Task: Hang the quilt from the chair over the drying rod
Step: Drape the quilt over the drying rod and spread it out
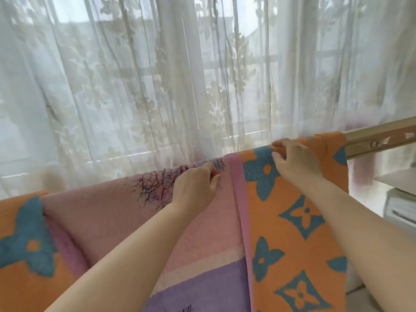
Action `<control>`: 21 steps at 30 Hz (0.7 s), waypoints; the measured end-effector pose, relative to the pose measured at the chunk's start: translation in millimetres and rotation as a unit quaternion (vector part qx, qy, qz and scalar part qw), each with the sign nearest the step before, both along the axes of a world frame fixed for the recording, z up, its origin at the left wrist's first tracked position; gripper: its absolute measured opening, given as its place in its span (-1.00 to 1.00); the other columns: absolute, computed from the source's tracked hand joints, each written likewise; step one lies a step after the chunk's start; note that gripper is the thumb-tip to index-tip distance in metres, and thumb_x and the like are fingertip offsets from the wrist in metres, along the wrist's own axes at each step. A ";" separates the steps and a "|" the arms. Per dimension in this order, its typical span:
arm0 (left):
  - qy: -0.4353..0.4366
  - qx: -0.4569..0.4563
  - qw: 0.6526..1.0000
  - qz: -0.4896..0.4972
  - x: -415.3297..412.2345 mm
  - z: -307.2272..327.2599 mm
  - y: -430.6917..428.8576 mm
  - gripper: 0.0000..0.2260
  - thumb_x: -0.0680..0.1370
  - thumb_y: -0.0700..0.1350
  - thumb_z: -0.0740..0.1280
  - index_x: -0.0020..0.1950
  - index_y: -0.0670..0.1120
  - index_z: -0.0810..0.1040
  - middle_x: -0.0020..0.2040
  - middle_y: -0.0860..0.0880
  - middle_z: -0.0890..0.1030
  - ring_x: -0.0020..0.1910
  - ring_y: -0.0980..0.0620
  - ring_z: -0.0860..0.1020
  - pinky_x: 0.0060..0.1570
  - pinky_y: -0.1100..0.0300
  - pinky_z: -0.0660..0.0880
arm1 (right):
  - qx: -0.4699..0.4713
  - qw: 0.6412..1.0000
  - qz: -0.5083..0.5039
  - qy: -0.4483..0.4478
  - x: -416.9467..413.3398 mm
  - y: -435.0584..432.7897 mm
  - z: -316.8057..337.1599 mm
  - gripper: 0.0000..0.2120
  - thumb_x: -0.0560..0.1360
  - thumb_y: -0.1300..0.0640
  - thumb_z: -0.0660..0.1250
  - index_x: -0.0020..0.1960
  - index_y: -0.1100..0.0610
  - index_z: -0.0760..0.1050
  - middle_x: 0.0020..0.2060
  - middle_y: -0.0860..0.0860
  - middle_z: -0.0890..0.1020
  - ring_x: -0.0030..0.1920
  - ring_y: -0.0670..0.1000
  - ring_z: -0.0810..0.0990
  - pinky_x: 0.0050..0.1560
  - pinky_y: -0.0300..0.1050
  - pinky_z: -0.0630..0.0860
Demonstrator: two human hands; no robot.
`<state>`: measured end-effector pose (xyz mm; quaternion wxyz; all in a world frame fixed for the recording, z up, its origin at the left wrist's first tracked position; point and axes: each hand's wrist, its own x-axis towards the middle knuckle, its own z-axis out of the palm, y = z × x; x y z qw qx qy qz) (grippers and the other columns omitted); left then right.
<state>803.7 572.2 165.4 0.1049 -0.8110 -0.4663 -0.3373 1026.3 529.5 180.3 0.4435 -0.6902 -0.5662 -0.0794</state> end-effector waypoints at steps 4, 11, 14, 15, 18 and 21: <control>0.021 0.199 0.979 0.033 11.7 16.2 24.8 -0.90 0.52 -0.05 0.32 -0.12 -0.04 0.59 -0.25 0.03 0.61 -0.23 -0.02 0.53 -0.36 0.16 0.34 | -0.010 0.996 0.012 -0.087 -19.2 36.3 0.8 -0.60 0.41 -0.27 0.27 0.09 -0.01 0.51 0.02 -0.03 0.54 0.10 0.02 0.47 0.12 -0.01 0.39; 0.038 0.058 0.988 0.140 45.7 14.5 69.4 -0.67 0.65 0.02 0.01 -0.03 -0.09 0.50 -0.20 -0.08 0.62 -0.32 -0.05 0.41 -0.31 0.13 0.30 | -0.006 0.988 -0.032 -0.152 -51.6 74.1 -5.2 -0.42 0.28 -0.46 0.13 -0.01 -0.01 0.43 -0.05 -0.07 0.43 0.03 0.00 0.41 0.14 0.07 0.32; 0.029 0.060 0.986 0.153 44.2 13.9 77.2 -0.67 0.65 0.02 0.02 -0.07 -0.09 0.51 -0.25 -0.06 0.60 -0.34 -0.04 0.42 -0.33 0.14 0.29 | 0.026 0.981 0.023 -0.191 -38.2 78.1 -4.3 -0.71 0.36 -0.19 0.24 -0.09 -0.01 0.52 -0.12 -0.09 0.47 -0.08 -0.03 0.45 -0.03 -0.05 0.28; 0.024 0.059 0.985 0.159 43.0 13.7 78.3 -0.66 0.65 0.02 0.02 -0.09 -0.08 0.51 -0.28 -0.05 0.58 -0.35 -0.04 0.42 -0.34 0.14 0.28 | 0.045 0.976 0.031 -0.212 -35.9 80.1 -5.5 -0.77 0.38 -0.10 0.24 -0.13 0.01 0.55 -0.16 -0.10 0.50 -0.14 -0.03 0.46 -0.07 -0.07 0.26; 0.020 0.073 0.981 0.181 43.7 11.9 75.2 -0.65 0.63 0.01 0.02 -0.20 -0.06 0.49 -0.39 0.02 0.48 -0.41 -0.01 0.43 -0.42 0.15 0.25 | 0.078 0.968 0.033 -0.235 -23.0 86.7 -0.3 -0.76 0.38 0.04 0.19 -0.18 0.04 0.62 -0.24 -0.08 0.60 -0.26 -0.01 0.54 0.06 -0.02 0.34; 0.005 0.074 0.976 0.205 44.9 12.1 68.4 -0.64 0.62 -0.01 0.05 -0.30 -0.06 0.46 -0.45 0.03 0.45 -0.45 0.01 0.40 -0.45 0.17 0.23 | 0.066 0.978 0.034 -0.197 16.8 88.4 12.8 -0.76 0.44 0.04 0.18 -0.04 0.02 0.60 -0.12 -0.07 0.63 -0.14 0.02 0.58 0.24 0.03 0.26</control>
